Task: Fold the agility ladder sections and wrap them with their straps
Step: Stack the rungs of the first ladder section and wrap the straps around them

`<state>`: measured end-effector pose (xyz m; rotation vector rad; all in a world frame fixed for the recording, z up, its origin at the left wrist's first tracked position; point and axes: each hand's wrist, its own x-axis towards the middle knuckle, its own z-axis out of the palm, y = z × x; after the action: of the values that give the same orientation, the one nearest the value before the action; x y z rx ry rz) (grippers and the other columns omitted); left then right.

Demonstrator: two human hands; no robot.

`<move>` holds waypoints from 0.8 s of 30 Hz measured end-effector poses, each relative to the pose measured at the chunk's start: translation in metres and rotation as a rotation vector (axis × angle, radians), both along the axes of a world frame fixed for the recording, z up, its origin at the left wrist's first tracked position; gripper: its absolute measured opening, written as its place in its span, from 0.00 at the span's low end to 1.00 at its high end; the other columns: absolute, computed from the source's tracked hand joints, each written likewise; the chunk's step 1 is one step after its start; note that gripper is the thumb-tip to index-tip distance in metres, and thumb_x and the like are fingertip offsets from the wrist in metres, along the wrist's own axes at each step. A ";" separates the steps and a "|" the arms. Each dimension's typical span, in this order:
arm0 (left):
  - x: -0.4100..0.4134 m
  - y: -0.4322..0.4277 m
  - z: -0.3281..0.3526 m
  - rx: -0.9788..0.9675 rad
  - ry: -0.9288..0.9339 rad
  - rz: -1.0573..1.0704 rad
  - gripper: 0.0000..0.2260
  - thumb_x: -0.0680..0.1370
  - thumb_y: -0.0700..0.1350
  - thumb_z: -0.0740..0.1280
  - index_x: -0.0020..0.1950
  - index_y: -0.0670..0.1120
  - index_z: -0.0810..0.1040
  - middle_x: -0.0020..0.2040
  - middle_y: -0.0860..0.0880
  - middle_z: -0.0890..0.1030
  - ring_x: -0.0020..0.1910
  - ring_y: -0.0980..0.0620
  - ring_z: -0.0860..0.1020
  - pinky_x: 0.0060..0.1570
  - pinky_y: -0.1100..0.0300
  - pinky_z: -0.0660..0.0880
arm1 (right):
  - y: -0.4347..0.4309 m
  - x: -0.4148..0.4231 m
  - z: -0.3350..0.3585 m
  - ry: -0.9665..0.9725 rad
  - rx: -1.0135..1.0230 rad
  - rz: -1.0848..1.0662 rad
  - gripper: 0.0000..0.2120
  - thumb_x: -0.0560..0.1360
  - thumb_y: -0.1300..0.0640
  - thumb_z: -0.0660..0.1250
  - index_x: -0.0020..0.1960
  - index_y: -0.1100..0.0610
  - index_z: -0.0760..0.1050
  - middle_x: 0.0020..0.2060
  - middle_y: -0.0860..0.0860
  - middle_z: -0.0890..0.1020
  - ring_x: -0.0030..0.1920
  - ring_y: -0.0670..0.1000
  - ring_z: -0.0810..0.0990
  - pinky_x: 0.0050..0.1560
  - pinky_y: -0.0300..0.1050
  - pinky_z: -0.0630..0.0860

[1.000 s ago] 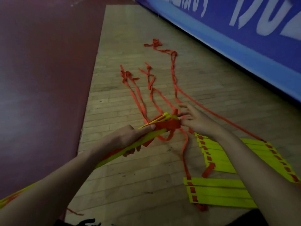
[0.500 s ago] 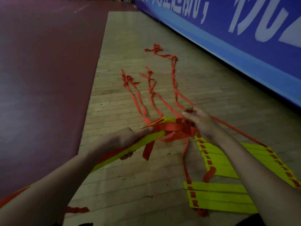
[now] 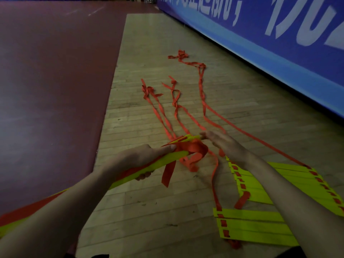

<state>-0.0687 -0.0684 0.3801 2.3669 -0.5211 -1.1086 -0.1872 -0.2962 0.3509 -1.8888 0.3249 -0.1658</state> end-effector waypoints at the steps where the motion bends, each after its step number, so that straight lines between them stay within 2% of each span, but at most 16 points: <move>1: -0.002 -0.001 0.001 0.000 0.007 0.000 0.36 0.68 0.75 0.59 0.34 0.40 0.76 0.26 0.44 0.78 0.24 0.48 0.76 0.32 0.56 0.76 | 0.003 0.000 -0.001 0.004 0.024 0.066 0.13 0.76 0.50 0.64 0.58 0.54 0.76 0.53 0.46 0.80 0.55 0.40 0.76 0.56 0.28 0.69; 4: -0.006 -0.003 0.004 0.009 0.004 0.004 0.37 0.68 0.75 0.58 0.35 0.39 0.76 0.27 0.43 0.78 0.25 0.47 0.76 0.33 0.56 0.76 | 0.006 0.000 -0.008 0.062 -0.044 0.144 0.26 0.64 0.37 0.74 0.57 0.47 0.75 0.53 0.46 0.82 0.59 0.44 0.78 0.59 0.42 0.74; 5: -0.006 -0.003 0.005 0.010 0.000 0.009 0.37 0.68 0.75 0.58 0.35 0.39 0.77 0.28 0.42 0.78 0.25 0.46 0.76 0.33 0.55 0.76 | 0.005 0.000 -0.011 0.064 -0.037 0.148 0.26 0.64 0.38 0.75 0.56 0.48 0.75 0.49 0.45 0.84 0.55 0.44 0.80 0.55 0.43 0.75; 7: -0.006 -0.001 0.005 0.011 0.003 0.014 0.38 0.68 0.75 0.59 0.37 0.38 0.77 0.29 0.41 0.79 0.26 0.45 0.77 0.34 0.55 0.77 | 0.006 0.001 -0.013 0.048 0.002 0.151 0.18 0.69 0.47 0.73 0.54 0.53 0.73 0.38 0.44 0.83 0.40 0.42 0.81 0.45 0.43 0.75; 10: -0.005 0.002 0.002 -0.004 0.060 0.016 0.36 0.68 0.74 0.60 0.41 0.38 0.77 0.30 0.42 0.79 0.29 0.45 0.79 0.35 0.53 0.79 | 0.008 -0.001 -0.003 0.013 0.012 0.118 0.07 0.76 0.56 0.67 0.51 0.56 0.71 0.31 0.46 0.77 0.26 0.41 0.73 0.31 0.42 0.68; 12: -0.007 0.002 0.003 -0.027 0.111 0.011 0.36 0.68 0.74 0.61 0.44 0.38 0.76 0.30 0.42 0.79 0.29 0.45 0.79 0.35 0.53 0.78 | 0.007 -0.002 0.009 -0.006 0.007 0.099 0.07 0.75 0.57 0.68 0.49 0.55 0.72 0.30 0.45 0.77 0.25 0.39 0.70 0.28 0.37 0.64; 14: -0.009 0.001 0.004 -0.057 0.157 0.002 0.36 0.68 0.74 0.62 0.43 0.38 0.75 0.29 0.42 0.78 0.27 0.46 0.77 0.34 0.54 0.77 | 0.005 -0.005 0.022 -0.034 -0.009 0.104 0.10 0.72 0.58 0.72 0.50 0.57 0.73 0.31 0.46 0.77 0.25 0.38 0.69 0.26 0.31 0.63; 17: -0.010 0.002 0.006 -0.084 0.205 -0.033 0.34 0.69 0.72 0.62 0.40 0.39 0.75 0.28 0.42 0.75 0.26 0.46 0.75 0.32 0.56 0.75 | -0.002 -0.010 0.034 -0.068 -0.020 0.097 0.09 0.69 0.61 0.74 0.46 0.58 0.76 0.28 0.47 0.76 0.28 0.40 0.71 0.31 0.32 0.66; 19: -0.010 0.004 0.008 -0.092 0.234 -0.061 0.33 0.69 0.72 0.61 0.39 0.40 0.75 0.28 0.42 0.75 0.26 0.46 0.75 0.32 0.56 0.74 | -0.006 -0.013 0.036 -0.074 0.072 0.069 0.06 0.68 0.62 0.72 0.41 0.57 0.76 0.24 0.44 0.75 0.23 0.38 0.68 0.25 0.30 0.63; 22: -0.013 0.003 0.011 -0.130 0.267 -0.092 0.33 0.69 0.72 0.59 0.38 0.40 0.74 0.28 0.43 0.75 0.26 0.47 0.75 0.31 0.57 0.74 | -0.008 -0.015 0.036 -0.070 0.307 0.036 0.05 0.65 0.55 0.71 0.36 0.54 0.76 0.22 0.45 0.66 0.19 0.40 0.59 0.20 0.32 0.52; 24: -0.015 0.001 0.013 -0.166 0.272 -0.090 0.34 0.69 0.72 0.58 0.40 0.39 0.74 0.30 0.41 0.76 0.26 0.47 0.75 0.30 0.58 0.75 | -0.006 -0.014 0.034 -0.080 0.407 0.014 0.08 0.62 0.49 0.72 0.34 0.53 0.77 0.21 0.44 0.64 0.19 0.40 0.58 0.20 0.34 0.51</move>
<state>-0.0839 -0.0675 0.3928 2.0278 -0.6012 -1.3469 -0.2010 -0.3021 0.3851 -1.4776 0.2679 -0.1527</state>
